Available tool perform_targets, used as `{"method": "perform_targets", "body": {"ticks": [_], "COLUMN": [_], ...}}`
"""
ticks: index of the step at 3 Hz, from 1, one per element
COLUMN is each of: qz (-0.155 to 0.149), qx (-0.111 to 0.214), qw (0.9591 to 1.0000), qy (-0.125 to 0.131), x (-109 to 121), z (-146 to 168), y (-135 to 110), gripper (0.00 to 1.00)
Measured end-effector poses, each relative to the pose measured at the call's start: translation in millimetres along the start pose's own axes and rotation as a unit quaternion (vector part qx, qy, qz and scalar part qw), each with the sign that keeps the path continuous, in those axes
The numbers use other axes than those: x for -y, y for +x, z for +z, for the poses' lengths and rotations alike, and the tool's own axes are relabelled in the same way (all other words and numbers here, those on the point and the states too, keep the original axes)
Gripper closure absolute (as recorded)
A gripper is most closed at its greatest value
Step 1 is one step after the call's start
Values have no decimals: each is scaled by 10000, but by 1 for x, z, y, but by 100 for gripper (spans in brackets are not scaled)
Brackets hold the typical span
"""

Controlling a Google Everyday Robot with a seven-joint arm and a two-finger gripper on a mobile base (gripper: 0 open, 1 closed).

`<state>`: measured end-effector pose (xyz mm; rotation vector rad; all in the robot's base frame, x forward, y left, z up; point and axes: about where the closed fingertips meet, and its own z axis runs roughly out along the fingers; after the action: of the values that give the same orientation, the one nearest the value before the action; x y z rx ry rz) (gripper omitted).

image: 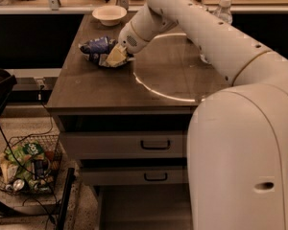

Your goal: Place blue chip bag into bottom drawer

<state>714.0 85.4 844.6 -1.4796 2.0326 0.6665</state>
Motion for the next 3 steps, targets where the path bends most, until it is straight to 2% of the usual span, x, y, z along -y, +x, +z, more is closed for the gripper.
{"method": "perform_targets", "body": {"ticks": [3], "qz": [-1], "qx": [-1], "qw": [10000], "qy": [-1], "x": [0], "z": [0], "y": [0], "gripper": [100]}}
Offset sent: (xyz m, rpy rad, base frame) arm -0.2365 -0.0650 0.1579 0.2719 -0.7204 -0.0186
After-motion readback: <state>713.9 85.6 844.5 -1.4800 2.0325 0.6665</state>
